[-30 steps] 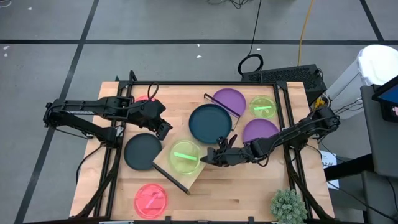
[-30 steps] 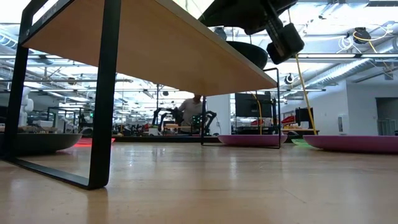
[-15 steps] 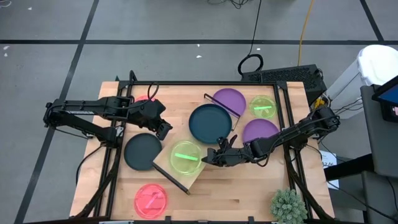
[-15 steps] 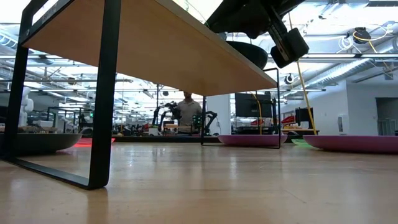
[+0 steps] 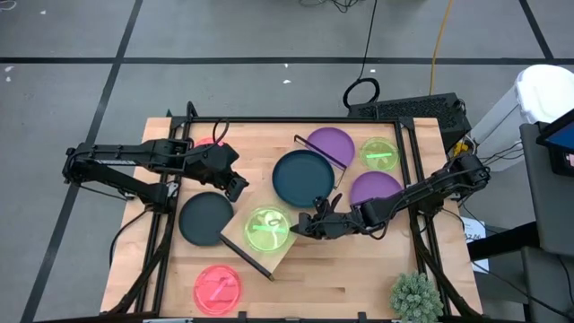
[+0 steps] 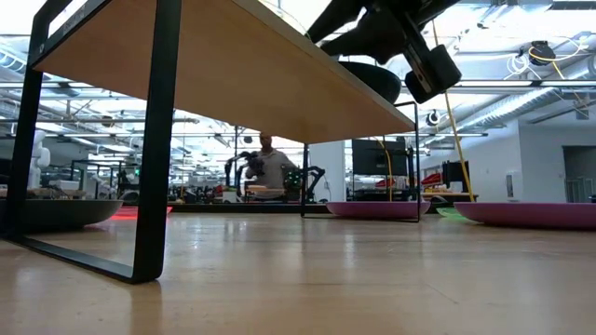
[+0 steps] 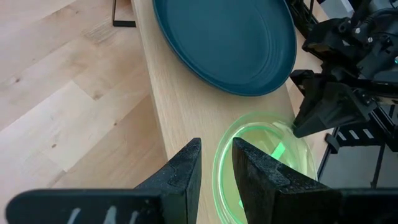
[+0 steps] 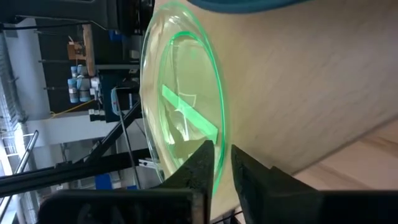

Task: Place and stack plates onto a shelf
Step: Stack the bottom purple plate on top of the black plate on the shelf

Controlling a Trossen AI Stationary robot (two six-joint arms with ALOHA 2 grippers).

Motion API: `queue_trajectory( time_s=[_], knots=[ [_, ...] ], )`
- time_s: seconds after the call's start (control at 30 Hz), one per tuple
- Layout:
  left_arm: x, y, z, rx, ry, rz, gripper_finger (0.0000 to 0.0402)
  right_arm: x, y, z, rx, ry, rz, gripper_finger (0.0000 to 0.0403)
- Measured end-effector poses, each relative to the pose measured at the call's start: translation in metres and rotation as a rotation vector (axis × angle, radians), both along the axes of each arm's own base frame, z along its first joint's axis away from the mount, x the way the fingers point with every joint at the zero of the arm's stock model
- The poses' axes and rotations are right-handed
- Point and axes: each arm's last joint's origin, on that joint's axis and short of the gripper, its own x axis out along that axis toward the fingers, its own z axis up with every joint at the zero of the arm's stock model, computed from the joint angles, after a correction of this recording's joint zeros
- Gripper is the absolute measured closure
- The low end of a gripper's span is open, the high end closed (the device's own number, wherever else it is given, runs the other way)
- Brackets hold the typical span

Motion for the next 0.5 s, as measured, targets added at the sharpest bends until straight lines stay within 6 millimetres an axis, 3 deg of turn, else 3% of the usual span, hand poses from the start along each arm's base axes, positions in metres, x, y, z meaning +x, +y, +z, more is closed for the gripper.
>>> queue_trajectory(
  time_s=[0.5],
  knots=[
    [0.0,-0.0001,0.0,0.001,0.0,-0.001,0.0307,0.0015,-0.0048,-0.0001,0.001,0.0,-0.027,0.0334]
  ],
)
